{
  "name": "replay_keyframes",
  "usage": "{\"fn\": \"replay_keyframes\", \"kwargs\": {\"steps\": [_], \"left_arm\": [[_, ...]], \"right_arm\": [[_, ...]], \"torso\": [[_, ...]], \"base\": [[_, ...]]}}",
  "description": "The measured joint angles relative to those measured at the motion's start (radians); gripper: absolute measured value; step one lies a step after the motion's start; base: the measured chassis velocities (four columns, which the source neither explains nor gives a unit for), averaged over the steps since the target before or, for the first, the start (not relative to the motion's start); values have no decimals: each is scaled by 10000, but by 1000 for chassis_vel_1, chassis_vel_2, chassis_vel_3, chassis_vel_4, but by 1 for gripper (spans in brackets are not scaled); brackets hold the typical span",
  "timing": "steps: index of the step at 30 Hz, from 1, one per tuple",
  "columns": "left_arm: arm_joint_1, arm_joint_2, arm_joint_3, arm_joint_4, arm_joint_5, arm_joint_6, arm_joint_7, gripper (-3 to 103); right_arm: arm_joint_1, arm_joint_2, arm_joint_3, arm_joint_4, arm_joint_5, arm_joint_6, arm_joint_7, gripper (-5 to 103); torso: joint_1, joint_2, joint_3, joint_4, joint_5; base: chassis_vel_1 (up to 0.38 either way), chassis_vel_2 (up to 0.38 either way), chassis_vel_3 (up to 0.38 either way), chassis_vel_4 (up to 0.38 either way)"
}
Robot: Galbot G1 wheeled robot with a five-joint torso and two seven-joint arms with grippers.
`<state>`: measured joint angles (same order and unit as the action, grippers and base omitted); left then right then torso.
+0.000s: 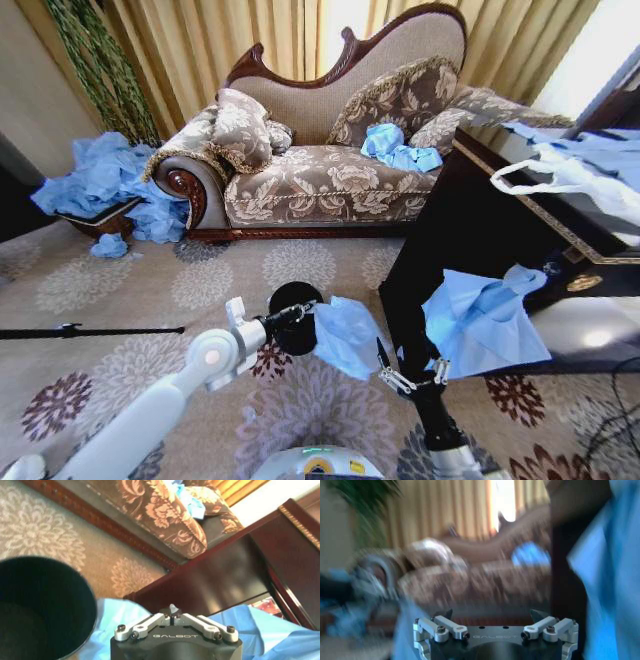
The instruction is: Place a garbage bag over the trash bin.
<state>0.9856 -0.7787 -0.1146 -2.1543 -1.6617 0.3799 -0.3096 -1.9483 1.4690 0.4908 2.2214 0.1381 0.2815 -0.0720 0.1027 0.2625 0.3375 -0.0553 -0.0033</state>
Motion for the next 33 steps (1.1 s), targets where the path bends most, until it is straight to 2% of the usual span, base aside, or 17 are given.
{"fn": "replay_keyframes", "kwargs": {"steps": [1,4,7,11,12,14,16,19,23,26,27,29,30,31,32,33], "left_arm": [[-158,56,20,-10,-103,6,-55,0],[-364,80,29,-11,-234,6,-140,0],[-548,96,30,-10,-377,6,-206,0],[-970,148,89,18,-684,-3,-318,0],[-1174,145,161,57,-773,-4,-352,0],[-1275,134,210,92,-811,-5,-370,0],[-1577,75,387,237,-908,-5,-427,0],[-1840,1,527,435,-957,0,-458,0],[-2015,-98,631,615,-1021,6,-508,0],[-2091,-139,692,709,-1072,25,-524,0],[-2091,-139,692,709,-1072,25,-524,0],[-2038,-138,680,697,-1095,31,-530,0],[-1954,-130,643,658,-1098,35,-531,0],[-1954,-130,643,658,-1098,35,-531,0],[-1810,-110,523,586,-1097,40,-523,0],[-1722,-109,483,565,-1098,44,-517,0]], "right_arm": [[87,-3,-166,-403,327,-484,266,100],[170,-3,-416,-817,541,-881,424,100],[262,-2,-638,-1210,577,-967,470,100],[231,-17,-1007,-1558,518,-823,186,100],[120,-20,-1153,-1632,522,-617,-271,100],[64,-23,-1216,-1682,523,-484,-552,100],[1,-29,-1307,-1851,448,-49,-1162,100],[-11,-26,-1306,-2098,268,152,-1297,100],[123,9,-1307,-2391,150,166,-1245,100],[633,6,-1312,-2930,-428,-78,-337,100],[633,6,-1312,-2930,-428,-78,-337,100],[917,-309,-1560,-2935,-1293,-668,109,100],[1023,-554,-1514,-2854,-1450,-869,134,100],[1023,-554,-1514,-2854,-1450,-869,134,100],[1226,-1355,-1205,-2658,-1255,-1137,217,100],[1307,-1817,-1165,-2573,-1018,-1220,250,100]], "torso": [[0,0,0,0,-1],[0,0,0,0,-1],[0,0,0,1,-2],[0,0,0,2,-2],[0,0,0,1,-2],[0,0,0,-1,-3],[0,0,0,4,-27],[0,0,-1,-1,-29],[0,0,0,-5,-27],[0,0,0,-1,11],[0,0,0,-1,11],[0,0,0,-2,19],[0,-1,1,-2,48],[0,-1,1,-2,48],[0,1,-1,11,20],[0,0,0,5,4]], "base": [[0,0,0,0],[0,0,0,0],[0,0,0,0],[0,0,0,0],[0,0,0,0],[0,0,0,0],[0,0,0,0],[0,0,0,0],[0,0,0,0],[0,0,0,0],[0,0,0,0],[0,0,0,0],[0,0,0,0],[0,0,0,0],[0,0,0,0],[0,0,0,0]]}}
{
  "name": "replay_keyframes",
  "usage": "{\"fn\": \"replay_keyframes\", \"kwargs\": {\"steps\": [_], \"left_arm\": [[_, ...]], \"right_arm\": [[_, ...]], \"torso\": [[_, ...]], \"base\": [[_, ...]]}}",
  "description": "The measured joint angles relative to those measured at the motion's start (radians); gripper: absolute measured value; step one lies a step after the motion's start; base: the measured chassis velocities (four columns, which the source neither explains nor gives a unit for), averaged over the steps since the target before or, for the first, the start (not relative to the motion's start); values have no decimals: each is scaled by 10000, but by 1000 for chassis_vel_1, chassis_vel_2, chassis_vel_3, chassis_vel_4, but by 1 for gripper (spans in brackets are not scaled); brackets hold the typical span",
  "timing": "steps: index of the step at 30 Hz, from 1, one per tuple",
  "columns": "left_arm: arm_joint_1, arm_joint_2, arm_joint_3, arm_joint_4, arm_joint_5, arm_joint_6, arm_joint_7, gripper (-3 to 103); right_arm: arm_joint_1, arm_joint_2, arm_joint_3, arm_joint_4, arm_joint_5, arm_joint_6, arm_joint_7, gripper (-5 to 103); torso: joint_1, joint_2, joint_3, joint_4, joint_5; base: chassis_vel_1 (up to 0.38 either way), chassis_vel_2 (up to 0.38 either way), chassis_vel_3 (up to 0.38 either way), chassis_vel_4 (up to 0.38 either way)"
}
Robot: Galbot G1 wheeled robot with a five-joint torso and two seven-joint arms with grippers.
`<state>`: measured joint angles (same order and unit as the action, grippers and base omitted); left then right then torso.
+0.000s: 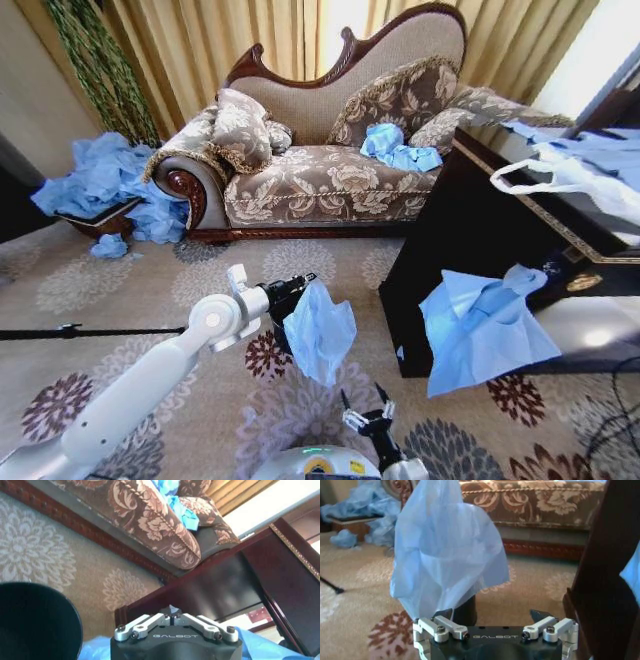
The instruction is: Place a garbage bag over the trash bin.
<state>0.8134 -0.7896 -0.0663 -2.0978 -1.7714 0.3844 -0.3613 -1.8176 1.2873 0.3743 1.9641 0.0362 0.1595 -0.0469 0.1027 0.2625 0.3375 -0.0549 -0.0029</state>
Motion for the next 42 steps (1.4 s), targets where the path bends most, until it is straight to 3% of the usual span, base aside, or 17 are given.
{"fn": "replay_keyframes", "kwargs": {"steps": [1,5,8,11,24,32,35,42], "left_arm": [[0,0,0,0,0,0,0,0],[117,16,-120,-44,12,-20,19,0],[105,11,-122,-44,13,-40,17,0],[19,-58,-87,30,13,-80,-11,0],[-1064,-640,658,825,-147,-423,-158,0],[-2275,-819,647,1091,-819,-637,-308,0],[-2737,-624,392,1102,-1305,-695,-366,0],[-2832,-458,178,981,-1509,-746,-408,0]], "right_arm": [[0,0,0,0,0,0,0,100],[633,-1099,89,-270,-78,65,241,100],[858,-1294,29,-335,176,19,158,100],[1290,-1539,-378,-582,1235,-67,-517,100],[2401,-2181,-675,-1713,2895,125,-2270,100],[2436,-2407,-654,-1216,3557,169,-2313,100],[2807,-2530,-712,-447,4329,-18,-1881,100],[3728,-2834,-846,185,5532,-558,-1300,100]], "torso": [[0,0,0,0,0],[0,0,0,-2,2],[0,0,0,0,5],[0,0,0,-6,-2],[0,0,1,-4,-6],[0,0,0,-7,-5],[0,0,0,-2,-5],[1,0,0,-5,-6]], "base": [[0,0,0,0],[0,0,0,0],[0,0,0,0],[0,0,0,0],[0,0,0,0],[0,0,0,0],[0,0,0,0],[0,0,0,0]]}}
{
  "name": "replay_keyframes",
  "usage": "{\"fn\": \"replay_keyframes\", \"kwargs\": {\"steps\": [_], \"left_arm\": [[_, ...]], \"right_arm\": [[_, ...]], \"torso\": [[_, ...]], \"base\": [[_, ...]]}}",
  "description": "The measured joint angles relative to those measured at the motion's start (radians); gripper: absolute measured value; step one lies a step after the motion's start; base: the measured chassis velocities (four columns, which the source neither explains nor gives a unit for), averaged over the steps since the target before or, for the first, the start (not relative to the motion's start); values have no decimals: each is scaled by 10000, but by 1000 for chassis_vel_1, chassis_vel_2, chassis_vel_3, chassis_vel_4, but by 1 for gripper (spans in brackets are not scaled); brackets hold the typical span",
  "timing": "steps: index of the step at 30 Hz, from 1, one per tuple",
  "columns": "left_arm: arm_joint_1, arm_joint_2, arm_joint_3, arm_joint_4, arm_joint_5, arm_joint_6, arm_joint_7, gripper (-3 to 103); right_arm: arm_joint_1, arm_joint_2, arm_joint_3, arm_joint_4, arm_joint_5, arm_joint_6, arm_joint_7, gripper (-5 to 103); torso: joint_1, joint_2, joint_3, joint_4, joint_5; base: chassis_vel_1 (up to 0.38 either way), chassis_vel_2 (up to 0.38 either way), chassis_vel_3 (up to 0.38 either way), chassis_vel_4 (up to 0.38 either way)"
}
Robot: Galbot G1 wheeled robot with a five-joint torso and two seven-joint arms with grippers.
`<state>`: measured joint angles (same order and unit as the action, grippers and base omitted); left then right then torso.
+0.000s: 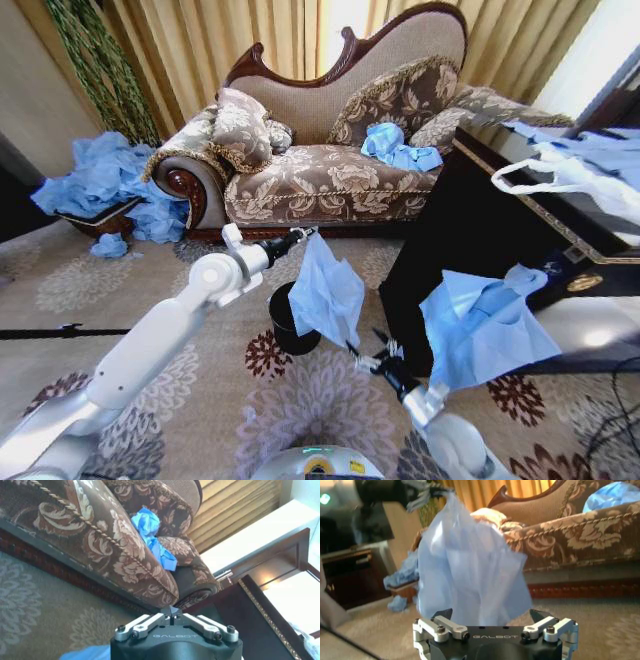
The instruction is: Place a garbage bag over the trash bin.
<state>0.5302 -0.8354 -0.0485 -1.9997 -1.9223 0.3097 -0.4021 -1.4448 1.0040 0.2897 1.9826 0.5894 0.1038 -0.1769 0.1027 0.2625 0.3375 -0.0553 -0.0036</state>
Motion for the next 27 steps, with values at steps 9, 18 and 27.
{"fn": "replay_keyframes", "kwargs": {"steps": [9,18,27], "left_arm": [[140,322,-240,-351,-287,-117,-33,0],[139,680,-329,-479,-628,-145,-37,0],[255,794,-468,-594,-737,-210,-31,0]], "right_arm": [[1290,10,-782,-513,569,-823,556,100],[2357,785,-1408,-1657,63,-916,1239,101],[2405,587,-1197,-993,712,-1405,1412,71]], "torso": [[0,0,0,1,0],[0,0,0,2,2],[-1,1,-1,-1,0]], "base": [[0,0,0,0],[0,0,0,0],[0,0,0,0]]}}
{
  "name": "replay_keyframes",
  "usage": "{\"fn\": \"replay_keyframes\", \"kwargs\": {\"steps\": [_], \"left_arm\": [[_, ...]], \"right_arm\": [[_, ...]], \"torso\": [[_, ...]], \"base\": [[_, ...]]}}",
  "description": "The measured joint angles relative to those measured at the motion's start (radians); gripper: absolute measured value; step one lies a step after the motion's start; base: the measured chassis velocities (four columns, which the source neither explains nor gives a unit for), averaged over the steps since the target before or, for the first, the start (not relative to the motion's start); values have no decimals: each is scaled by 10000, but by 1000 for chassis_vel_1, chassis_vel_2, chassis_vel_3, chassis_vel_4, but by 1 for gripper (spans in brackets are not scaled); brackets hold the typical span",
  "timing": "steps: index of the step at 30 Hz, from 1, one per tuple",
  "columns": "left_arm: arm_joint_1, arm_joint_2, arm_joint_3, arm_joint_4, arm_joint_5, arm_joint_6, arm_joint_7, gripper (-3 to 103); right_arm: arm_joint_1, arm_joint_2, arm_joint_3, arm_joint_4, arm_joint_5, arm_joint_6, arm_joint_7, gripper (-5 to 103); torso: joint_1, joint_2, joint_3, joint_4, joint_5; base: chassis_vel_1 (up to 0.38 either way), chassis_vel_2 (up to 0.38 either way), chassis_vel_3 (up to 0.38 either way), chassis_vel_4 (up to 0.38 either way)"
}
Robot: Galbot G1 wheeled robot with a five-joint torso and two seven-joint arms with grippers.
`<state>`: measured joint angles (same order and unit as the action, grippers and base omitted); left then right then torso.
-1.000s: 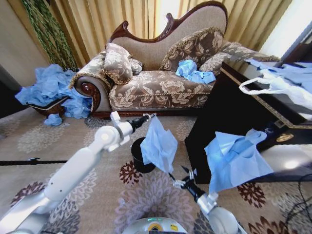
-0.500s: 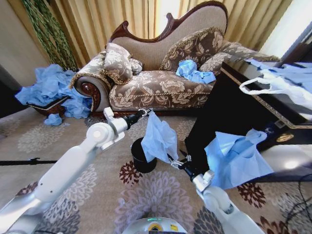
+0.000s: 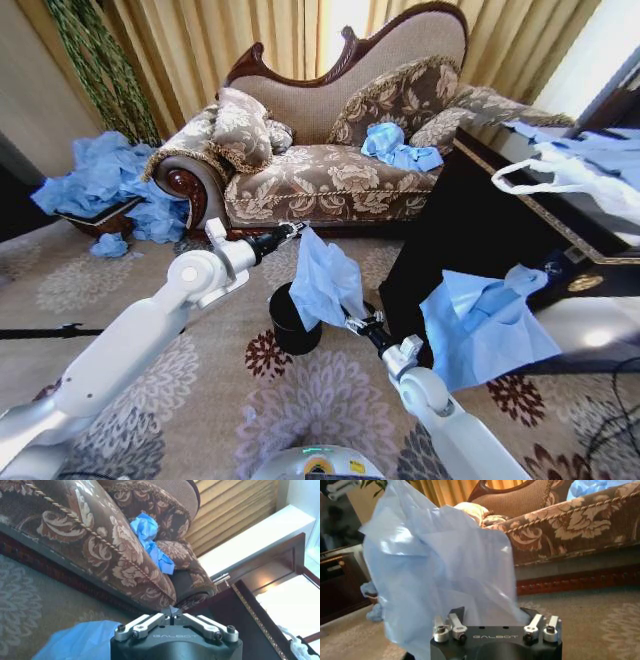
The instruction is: Place a garbage bag over the trash bin.
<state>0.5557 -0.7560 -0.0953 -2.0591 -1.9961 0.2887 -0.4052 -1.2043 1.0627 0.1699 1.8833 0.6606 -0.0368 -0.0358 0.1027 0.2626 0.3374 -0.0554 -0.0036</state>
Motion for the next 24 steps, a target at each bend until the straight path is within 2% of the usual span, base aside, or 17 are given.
{"fn": "replay_keyframes", "kwargs": {"steps": [1,2,3,5,7,8,9,10,11,13,14,15,17,19,24], "left_arm": [[28,0,-18,-21,-2,-6,-2,0],[38,1,-21,-33,-15,-7,-3,0],[46,17,-22,-61,-87,-9,-3,0],[53,41,-23,-90,-145,-12,-3,0],[114,107,-36,-167,-235,-19,6,0],[114,107,-36,-167,-235,-19,6,0],[159,140,-52,-200,-261,-19,16,0],[320,214,-153,-290,-274,-23,29,0],[320,214,-153,-290,-274,-23,29,0],[583,350,-356,-421,-280,-39,39,0],[726,442,-544,-496,-285,-68,47,0],[962,563,-857,-610,-300,-98,59,0],[1169,664,-1149,-701,-322,-118,69,0],[1500,863,-1695,-872,-411,-143,94,0],[2079,1187,-2405,-1129,-581,-151,124,0]], "right_arm": [[-38,0,-27,158,117,-58,114,65],[-57,26,-37,242,139,-72,195,65],[-70,90,-39,399,122,-85,357,54],[-69,116,-35,511,122,-90,454,54],[-55,124,-14,742,181,-136,690,42],[-55,124,-14,742,181,-136,690,42],[-39,123,13,874,249,-161,825,37],[76,129,4,942,366,-186,953,32],[76,129,4,942,366,-186,953,32],[285,177,-87,943,463,-237,1059,21],[434,208,-167,923,483,-242,1117,21],[645,265,-311,892,523,-259,1220,10],[813,319,-437,877,575,-282,1312,10],[1245,443,-686,867,690,-321,1473,2],[1795,526,-952,912,1039,-440,1652,0]], "torso": [[0,0,0,1,-1],[-1,0,0,1,0],[0,0,0,1,2],[0,0,0,0,2],[-1,0,0,2,2],[-1,0,0,2,2],[-1,0,0,2,1],[0,0,0,-4,0],[0,0,0,-4,0],[0,0,0,0,1],[0,0,0,1,1],[-1,0,0,4,0],[0,0,0,4,-1],[0,0,0,3,2],[0,0,0,2,0]], "base": [[0,0,0,0],[0,0,0,0],[0,0,0,0],[0,0,0,0],[0,0,0,0],[0,0,0,0],[0,0,0,0],[0,0,0,0],[0,0,0,0],[0,0,0,0],[0,0,0,0],[0,0,0,0],[0,0,0,0],[0,0,0,0],[0,0,0,0]]}}
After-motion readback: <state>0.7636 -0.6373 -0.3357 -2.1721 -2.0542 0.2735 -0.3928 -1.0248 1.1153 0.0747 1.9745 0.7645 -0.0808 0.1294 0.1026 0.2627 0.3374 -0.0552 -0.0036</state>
